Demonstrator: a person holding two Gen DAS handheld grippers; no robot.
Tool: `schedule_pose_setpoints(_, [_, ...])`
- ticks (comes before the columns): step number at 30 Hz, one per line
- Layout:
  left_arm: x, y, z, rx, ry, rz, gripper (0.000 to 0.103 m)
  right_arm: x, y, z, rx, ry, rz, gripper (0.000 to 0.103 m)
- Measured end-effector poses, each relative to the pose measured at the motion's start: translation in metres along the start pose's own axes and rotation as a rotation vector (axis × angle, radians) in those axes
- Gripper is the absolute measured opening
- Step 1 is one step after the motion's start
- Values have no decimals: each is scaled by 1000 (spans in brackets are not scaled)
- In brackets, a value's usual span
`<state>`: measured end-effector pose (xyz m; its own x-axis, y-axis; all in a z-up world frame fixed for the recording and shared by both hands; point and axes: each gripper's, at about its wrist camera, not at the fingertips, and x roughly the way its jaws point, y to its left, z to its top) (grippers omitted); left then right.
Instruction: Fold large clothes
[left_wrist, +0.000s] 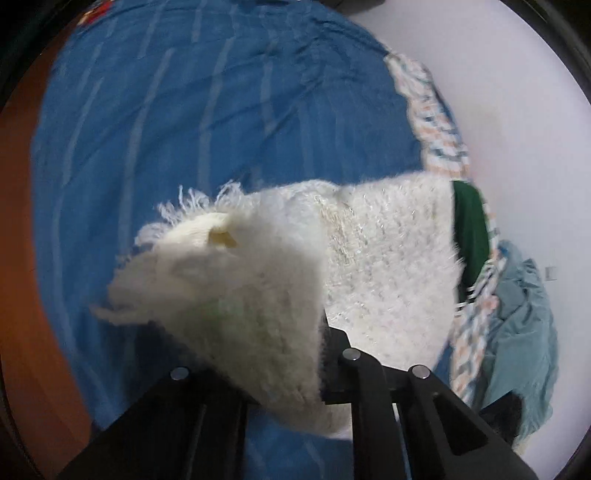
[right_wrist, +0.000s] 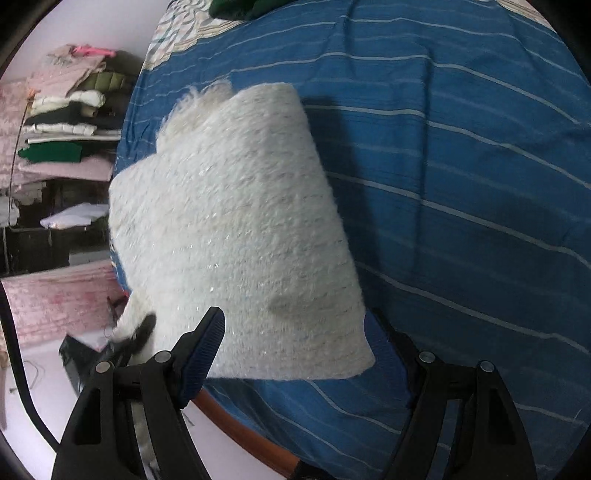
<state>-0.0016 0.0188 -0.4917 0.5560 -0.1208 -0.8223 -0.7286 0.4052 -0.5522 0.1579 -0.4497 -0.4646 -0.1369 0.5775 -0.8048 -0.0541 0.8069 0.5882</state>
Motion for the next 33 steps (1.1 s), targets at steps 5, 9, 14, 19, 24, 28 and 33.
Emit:
schedule_pose_setpoints(5, [30,24,8,1,27,66,14,22,40,11,-87,19,-3,79])
schedule_pose_setpoints(9, [33,20,5,56,32,88,18,47,76,21,-210,55,-106,46])
schedule_pose_setpoints(14, [19,11,10,77,48,108,26,113,84,45,-249,147,-257,48])
schedule_pose_setpoints(19, [-19,-9,15,149,-35,296,57,107,91,58,-225,212,-237,49])
schedule_pose_setpoints(24, [-41,-36,7,338,-124,498,94,58,106,38,-242,148,-164,49])
schedule_pose_setpoints(28, [-20,-51,-8,462,-95,598,94,53,116,16,-293,165,-117,49])
schedule_pose_setpoints(33, [22,-60,-26,546,17,681,94,107,110,1,-329,234,-257,35])
